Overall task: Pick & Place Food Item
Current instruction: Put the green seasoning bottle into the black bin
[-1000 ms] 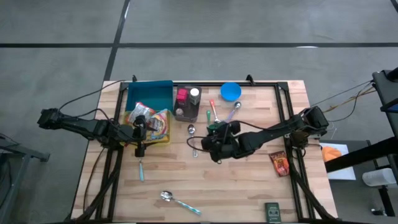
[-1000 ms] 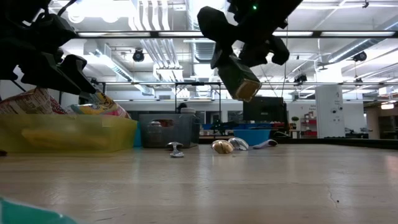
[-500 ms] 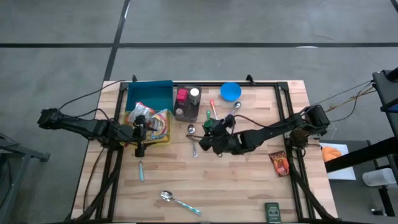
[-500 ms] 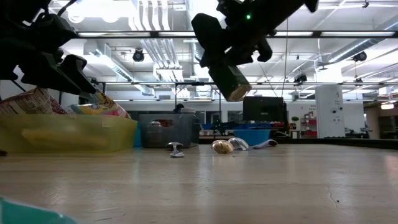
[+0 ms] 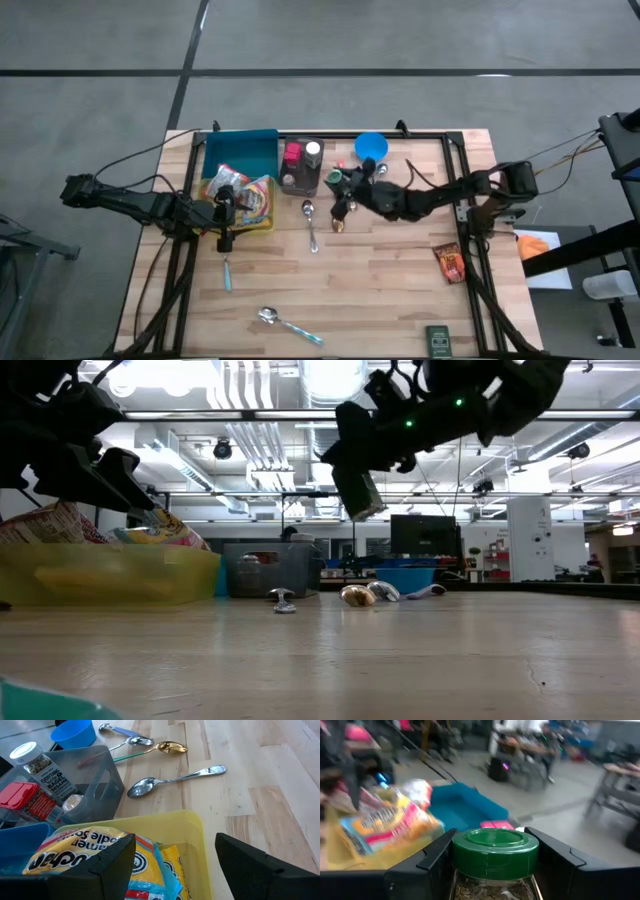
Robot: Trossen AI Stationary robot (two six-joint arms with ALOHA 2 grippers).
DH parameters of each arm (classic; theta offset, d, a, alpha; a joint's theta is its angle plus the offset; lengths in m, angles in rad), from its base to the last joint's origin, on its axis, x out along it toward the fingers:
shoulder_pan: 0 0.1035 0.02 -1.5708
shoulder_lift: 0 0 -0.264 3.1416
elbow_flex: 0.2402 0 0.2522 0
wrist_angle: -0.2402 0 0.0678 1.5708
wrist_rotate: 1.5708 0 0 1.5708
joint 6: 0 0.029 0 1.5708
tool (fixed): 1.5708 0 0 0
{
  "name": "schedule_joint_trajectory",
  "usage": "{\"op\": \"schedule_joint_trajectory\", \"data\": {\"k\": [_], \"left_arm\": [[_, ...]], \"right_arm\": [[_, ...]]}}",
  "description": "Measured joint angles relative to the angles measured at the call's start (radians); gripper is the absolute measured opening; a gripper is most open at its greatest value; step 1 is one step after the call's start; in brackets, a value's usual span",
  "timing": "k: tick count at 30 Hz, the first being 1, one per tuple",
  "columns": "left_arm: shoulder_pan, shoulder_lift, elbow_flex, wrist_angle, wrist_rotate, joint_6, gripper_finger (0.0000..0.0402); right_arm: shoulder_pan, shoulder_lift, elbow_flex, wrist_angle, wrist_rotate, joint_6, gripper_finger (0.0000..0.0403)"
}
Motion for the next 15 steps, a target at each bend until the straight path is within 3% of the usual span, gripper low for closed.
{"op": "schedule_joint_trajectory", "data": {"k": [5, 15], "left_arm": [[0.0, 0.0, 0.0, 0.0, 0.0, 0.0, 0.0271], [0.0, 0.0, 0.0, 0.0, 0.0, -0.003, 0.0271]], "right_arm": [[-0.078, 0.042, 0.027, 0.035, -0.128, -0.039, 0.0214], [-0.154, 0.172, 0.19, 0.081, -0.278, -0.116, 0.0214]]}}
